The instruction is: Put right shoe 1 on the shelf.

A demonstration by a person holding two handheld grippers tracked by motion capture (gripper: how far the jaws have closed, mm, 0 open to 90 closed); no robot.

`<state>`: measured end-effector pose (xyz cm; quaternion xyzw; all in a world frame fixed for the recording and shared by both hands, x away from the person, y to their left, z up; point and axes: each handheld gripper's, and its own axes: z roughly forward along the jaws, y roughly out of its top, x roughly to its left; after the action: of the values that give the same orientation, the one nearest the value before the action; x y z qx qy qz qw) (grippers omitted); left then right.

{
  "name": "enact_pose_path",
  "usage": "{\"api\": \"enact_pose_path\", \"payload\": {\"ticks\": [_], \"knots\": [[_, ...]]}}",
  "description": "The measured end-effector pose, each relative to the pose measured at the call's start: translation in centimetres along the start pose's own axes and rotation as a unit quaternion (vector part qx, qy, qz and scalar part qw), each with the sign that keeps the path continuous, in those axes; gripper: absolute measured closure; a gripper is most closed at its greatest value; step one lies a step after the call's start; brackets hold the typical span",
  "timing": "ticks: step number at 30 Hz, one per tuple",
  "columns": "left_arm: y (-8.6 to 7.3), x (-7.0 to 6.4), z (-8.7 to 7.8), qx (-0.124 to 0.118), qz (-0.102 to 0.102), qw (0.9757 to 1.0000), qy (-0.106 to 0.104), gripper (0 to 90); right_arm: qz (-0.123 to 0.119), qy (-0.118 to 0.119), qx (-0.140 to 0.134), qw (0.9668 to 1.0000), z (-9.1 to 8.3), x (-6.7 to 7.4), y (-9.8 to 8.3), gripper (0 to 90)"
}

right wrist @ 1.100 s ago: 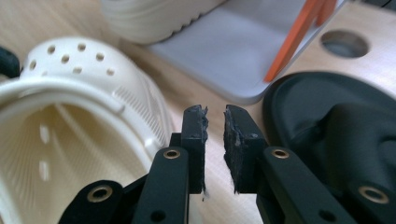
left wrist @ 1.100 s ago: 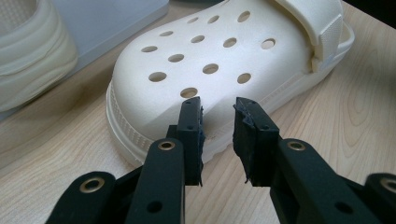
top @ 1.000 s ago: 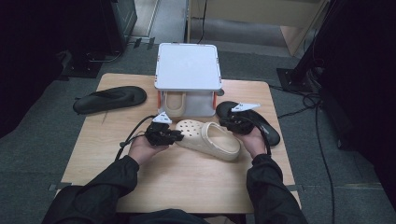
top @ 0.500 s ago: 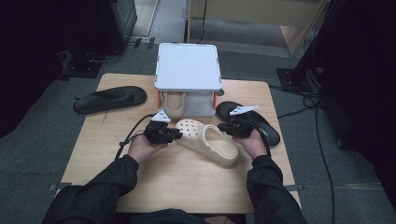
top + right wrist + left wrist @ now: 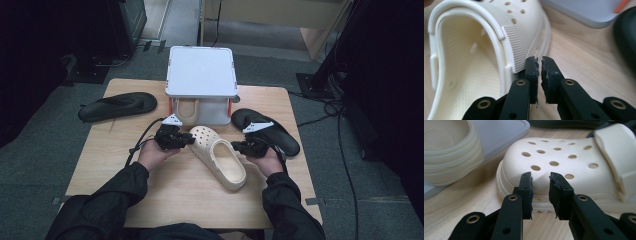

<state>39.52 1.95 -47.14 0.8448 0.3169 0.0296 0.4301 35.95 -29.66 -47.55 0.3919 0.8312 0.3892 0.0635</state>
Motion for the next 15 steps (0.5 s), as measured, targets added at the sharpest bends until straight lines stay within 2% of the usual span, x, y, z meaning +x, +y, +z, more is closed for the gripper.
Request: {"api": "enact_pose_path", "payload": {"ticks": [7,10,15], "knots": [[0.3,0.7,0.4,-0.004,-0.017,0.9998,-0.010,72.5,-0.014,0.001,0.010,0.9998,0.2,1.3,-0.3,82.4],[0.7,0.9,0.6,-0.001,-0.012,0.9999,-0.006,73.4,-0.024,0.004,0.016,0.9996,0.4,2.1,-0.3,82.1],[0.9,1.1,0.8,-0.003,-0.010,0.9999,-0.005,74.3,-0.026,0.003,0.018,0.9995,0.4,2.8,-0.5,82.0]]}}
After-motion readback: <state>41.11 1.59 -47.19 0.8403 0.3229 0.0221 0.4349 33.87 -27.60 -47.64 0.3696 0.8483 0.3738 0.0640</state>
